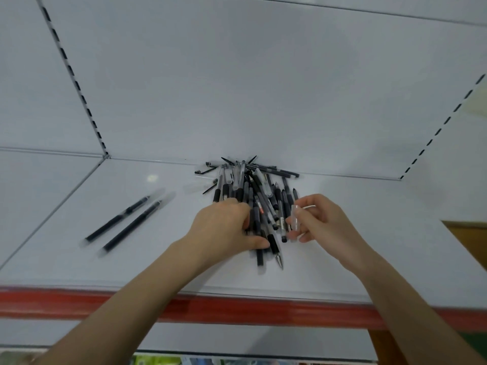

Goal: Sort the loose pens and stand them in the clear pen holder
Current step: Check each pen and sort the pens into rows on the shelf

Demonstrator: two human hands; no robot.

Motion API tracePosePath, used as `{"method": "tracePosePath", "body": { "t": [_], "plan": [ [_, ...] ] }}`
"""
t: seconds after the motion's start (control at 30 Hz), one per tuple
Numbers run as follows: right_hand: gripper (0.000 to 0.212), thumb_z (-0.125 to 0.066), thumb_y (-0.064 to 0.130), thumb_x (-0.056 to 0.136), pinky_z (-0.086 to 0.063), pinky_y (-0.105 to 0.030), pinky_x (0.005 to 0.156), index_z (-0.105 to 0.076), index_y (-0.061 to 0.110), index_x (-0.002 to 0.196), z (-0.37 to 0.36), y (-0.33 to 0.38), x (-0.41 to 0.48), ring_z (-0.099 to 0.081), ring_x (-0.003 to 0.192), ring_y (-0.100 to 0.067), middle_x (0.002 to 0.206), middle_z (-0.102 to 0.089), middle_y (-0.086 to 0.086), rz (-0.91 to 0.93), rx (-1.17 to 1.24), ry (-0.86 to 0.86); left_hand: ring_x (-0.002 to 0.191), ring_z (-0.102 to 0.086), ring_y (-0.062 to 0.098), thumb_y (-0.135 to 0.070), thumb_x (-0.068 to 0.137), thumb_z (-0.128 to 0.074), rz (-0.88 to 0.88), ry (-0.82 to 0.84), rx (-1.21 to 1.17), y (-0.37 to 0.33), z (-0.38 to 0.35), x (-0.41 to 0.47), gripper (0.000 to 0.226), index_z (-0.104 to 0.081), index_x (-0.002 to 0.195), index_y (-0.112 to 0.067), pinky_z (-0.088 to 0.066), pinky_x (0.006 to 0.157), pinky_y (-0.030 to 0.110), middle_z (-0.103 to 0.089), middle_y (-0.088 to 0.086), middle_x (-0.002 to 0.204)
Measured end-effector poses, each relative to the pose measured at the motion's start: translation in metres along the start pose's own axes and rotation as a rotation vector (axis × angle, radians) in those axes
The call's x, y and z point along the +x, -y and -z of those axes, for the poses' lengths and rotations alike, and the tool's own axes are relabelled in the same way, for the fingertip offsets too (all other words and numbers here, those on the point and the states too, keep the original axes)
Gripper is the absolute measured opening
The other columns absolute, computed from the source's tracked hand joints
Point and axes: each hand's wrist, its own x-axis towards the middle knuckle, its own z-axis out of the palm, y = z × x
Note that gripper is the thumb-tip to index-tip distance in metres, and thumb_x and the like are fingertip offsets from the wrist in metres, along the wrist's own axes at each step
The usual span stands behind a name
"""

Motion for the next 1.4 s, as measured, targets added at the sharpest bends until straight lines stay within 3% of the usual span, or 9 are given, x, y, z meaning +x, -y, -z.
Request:
{"method": "tracePosePath", "body": {
  "t": [0.33,0.47,0.57,0.7,0.8,0.97,1.1,1.17,1.4],
  "plan": [
    [0.008,-0.046,0.017,0.095,-0.05,-0.017,0.054,-0.051,0.021,0.092,-0.002,0.003,0.001,-0.069,0.062,-0.012,0.079,-0.067,-0.003,0.035,-0.03,0.019,0.084,-0.05,0.018,-0.049,0.083,-0.055,0.052,0.076,0.007,-0.001,0.005,-0.015,0.035,-0.062,0.092,-0.016,-0.04,0.072,0.026,-0.045,-0.002,0.096],
    [0.008,-0.047,0.017,0.095,-0.046,-0.013,0.049,-0.052,0.021,0.091,-0.005,0.006,0.0,-0.067,0.058,-0.008,0.076,-0.066,-0.004,0.063,-0.044,0.028,0.08,-0.047,0.022,-0.053,0.082,-0.049,0.161,0.067,0.07,-0.014,0.004,-0.012,0.041,-0.057,0.089,-0.014,-0.038,0.07,0.028,-0.042,0.001,0.092],
    [0.007,-0.048,0.017,0.094,-0.046,-0.011,0.049,-0.053,0.021,0.091,-0.007,0.007,-0.001,-0.064,0.055,-0.003,0.078,-0.066,-0.004,0.087,-0.061,0.035,0.077,-0.041,0.021,-0.041,0.085,-0.045,0.182,0.008,0.129,-0.024,0.0,-0.01,0.028,-0.048,0.084,-0.012,-0.035,0.068,0.029,-0.043,0.005,0.093],
    [0.006,-0.049,0.023,0.094,-0.045,-0.016,0.058,-0.053,0.025,0.097,-0.003,0.005,-0.004,-0.066,0.062,-0.002,0.08,-0.067,0.002,0.103,-0.111,0.02,0.091,-0.053,0.027,-0.022,0.09,-0.041,0.22,-0.03,0.174,-0.021,0.0,-0.013,0.017,-0.053,0.094,-0.011,-0.031,0.066,0.03,-0.05,0.007,0.105],
    [0.013,-0.052,0.026,0.092,-0.046,-0.019,0.063,-0.054,0.022,0.105,-0.001,0.002,-0.004,-0.066,0.066,-0.003,0.084,-0.069,0.004,0.101,-0.113,-0.007,0.091,-0.055,0.029,-0.02,0.089,-0.042,0.255,-0.035,0.141,-0.01,0.001,-0.021,0.012,-0.051,0.089,-0.011,-0.032,0.065,0.03,-0.044,0.005,0.092],
    [0.003,-0.06,0.024,0.088,-0.045,-0.009,0.056,-0.062,0.023,0.088,-0.006,0.007,-0.002,-0.061,0.06,0.002,0.08,-0.068,0.006,0.136,-0.08,-0.033,0.086,-0.057,0.026,-0.025,0.091,-0.044,0.292,-0.185,-0.145,0.017,0.003,-0.04,0.017,-0.05,0.086,-0.01,-0.041,0.071,0.031,-0.061,0.006,0.088],
    [0.018,-0.056,0.024,0.09,-0.041,-0.013,0.045,-0.062,0.017,0.075,-0.015,0.02,0.002,-0.046,0.046,-0.004,0.056,-0.054,0.006,0.157,-0.005,-0.037,0.056,-0.062,0.0,-0.023,0.093,-0.047,0.305,-0.258,-0.519,0.031,0.012,-0.055,0.009,-0.05,0.086,-0.018,-0.043,0.051,0.013,-0.065,-0.002,0.071],
    [0.021,-0.057,0.024,0.09,-0.037,-0.013,0.043,-0.062,0.014,0.072,-0.018,0.025,0.006,-0.041,0.043,-0.005,0.051,-0.047,0.004,0.158,0.032,-0.036,0.05,-0.059,0.0,-0.019,0.092,-0.05,0.298,-0.345,-0.631,0.035,0.015,-0.059,0.006,-0.053,0.087,-0.019,-0.044,0.051,0.011,-0.063,-0.003,0.067],
    [0.005,-0.064,0.014,0.084,-0.05,-0.019,0.059,-0.068,0.018,0.085,-0.026,0.036,0.013,-0.055,0.059,-0.008,0.06,-0.059,0.005,0.146,0.261,0.063,0.051,-0.057,0.007,0.0,0.091,-0.047,0.295,-0.538,-1.121,0.032,0.03,-0.068,0.013,-0.058,0.093,-0.006,-0.051,0.055,0.017,-0.062,0.007,0.069]
  ]
}}
